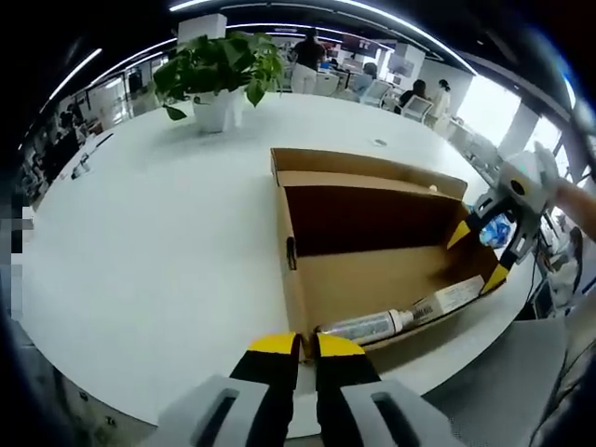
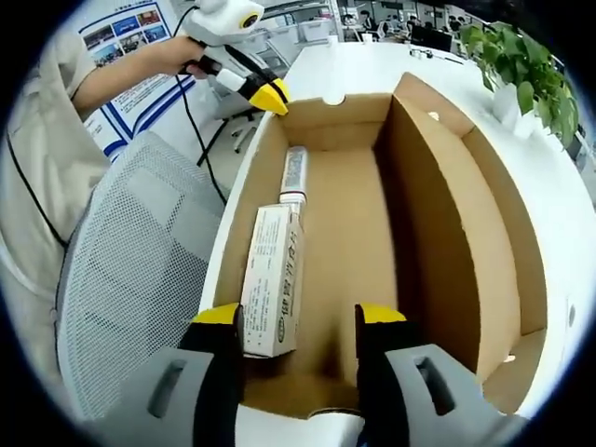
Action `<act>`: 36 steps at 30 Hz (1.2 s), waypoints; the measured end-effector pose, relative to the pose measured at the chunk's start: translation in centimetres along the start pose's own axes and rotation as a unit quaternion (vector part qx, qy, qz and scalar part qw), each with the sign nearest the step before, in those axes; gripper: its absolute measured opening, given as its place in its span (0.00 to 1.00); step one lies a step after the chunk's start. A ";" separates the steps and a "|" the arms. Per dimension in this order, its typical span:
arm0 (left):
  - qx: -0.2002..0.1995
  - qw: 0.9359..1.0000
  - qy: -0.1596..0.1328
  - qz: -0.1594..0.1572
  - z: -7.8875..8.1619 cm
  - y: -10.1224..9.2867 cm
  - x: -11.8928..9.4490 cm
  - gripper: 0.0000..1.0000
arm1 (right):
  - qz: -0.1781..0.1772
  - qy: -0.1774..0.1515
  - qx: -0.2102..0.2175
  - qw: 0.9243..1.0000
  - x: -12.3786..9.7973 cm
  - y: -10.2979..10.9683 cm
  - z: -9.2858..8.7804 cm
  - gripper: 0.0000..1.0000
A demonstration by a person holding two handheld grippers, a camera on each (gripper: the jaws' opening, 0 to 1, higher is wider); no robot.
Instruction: Operate the shoe box by opening the lid, removing the specified soft item, and placing it in the target area until the item is outside and the box remains undamaged.
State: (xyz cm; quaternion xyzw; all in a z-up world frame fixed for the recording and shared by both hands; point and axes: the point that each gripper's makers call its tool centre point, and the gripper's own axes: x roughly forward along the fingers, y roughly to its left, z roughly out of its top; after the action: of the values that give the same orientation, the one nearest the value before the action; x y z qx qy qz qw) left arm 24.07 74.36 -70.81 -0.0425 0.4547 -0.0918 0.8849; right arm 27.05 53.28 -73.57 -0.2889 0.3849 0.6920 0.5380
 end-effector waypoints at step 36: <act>-0.010 1.000 -0.011 -0.001 0.0 0.0 0.0 0.05 | -0.018 0.015 -0.017 1.000 1.0 0.8 0.2 0.17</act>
State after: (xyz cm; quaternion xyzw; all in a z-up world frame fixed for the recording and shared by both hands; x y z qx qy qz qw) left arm 24.05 74.37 -70.83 -0.0526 0.4463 -0.0874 0.8891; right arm 26.01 53.88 -74.08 -0.3154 0.3758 0.6845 0.5392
